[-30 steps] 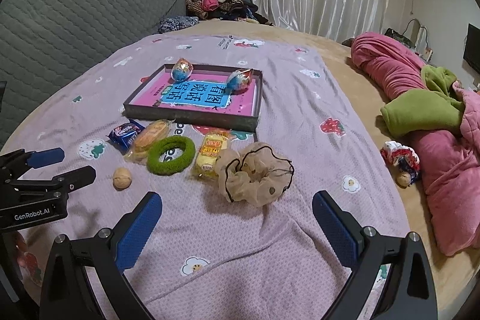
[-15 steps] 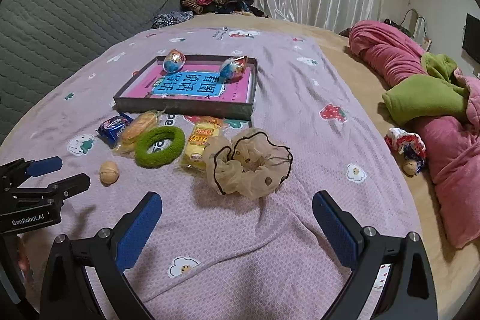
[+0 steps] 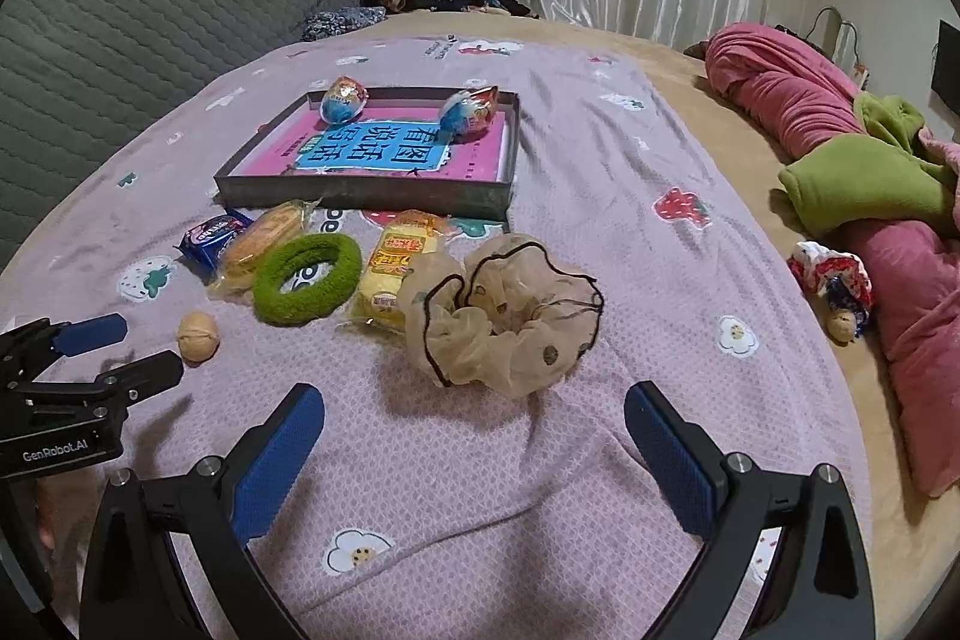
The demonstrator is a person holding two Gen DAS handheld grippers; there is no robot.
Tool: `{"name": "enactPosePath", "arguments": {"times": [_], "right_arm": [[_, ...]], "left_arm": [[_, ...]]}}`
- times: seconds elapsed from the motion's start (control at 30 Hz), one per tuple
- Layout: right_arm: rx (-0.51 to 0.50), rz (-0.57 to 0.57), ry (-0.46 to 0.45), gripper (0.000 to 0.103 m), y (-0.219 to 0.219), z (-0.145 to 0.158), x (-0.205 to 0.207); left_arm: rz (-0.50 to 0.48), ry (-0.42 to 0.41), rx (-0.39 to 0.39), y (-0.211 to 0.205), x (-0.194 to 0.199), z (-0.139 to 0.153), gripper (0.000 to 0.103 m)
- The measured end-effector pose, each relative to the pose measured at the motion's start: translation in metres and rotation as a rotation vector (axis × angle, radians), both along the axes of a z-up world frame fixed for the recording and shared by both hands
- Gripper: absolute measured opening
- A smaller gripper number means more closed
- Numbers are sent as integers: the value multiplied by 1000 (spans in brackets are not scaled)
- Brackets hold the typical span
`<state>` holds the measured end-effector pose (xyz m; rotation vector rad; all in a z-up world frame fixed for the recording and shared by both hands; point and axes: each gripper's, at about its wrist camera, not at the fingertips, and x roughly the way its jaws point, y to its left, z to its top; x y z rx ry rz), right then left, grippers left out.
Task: Organize objects
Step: 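Grasp the walnut with the left gripper while the right grasps the beige scrunchie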
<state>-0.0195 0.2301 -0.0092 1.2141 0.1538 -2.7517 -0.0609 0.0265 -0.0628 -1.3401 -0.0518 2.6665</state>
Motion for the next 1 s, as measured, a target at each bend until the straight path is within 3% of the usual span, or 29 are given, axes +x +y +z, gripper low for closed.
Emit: {"name": "enactPosePath", "arguments": {"times": [0.7, 0.9, 1.0], "right_arm": [[25, -42, -44, 101, 0, -30, -37], [44, -38, -42, 98, -3, -34, -44], [44, -32, -47, 92, -5, -37, -48]], "left_arm": [[-4, -15, 12, 6, -23, -20, 80], [-5, 3, 4, 7, -26, -19, 79], [4, 6, -3, 7, -27, -21, 79]]}}
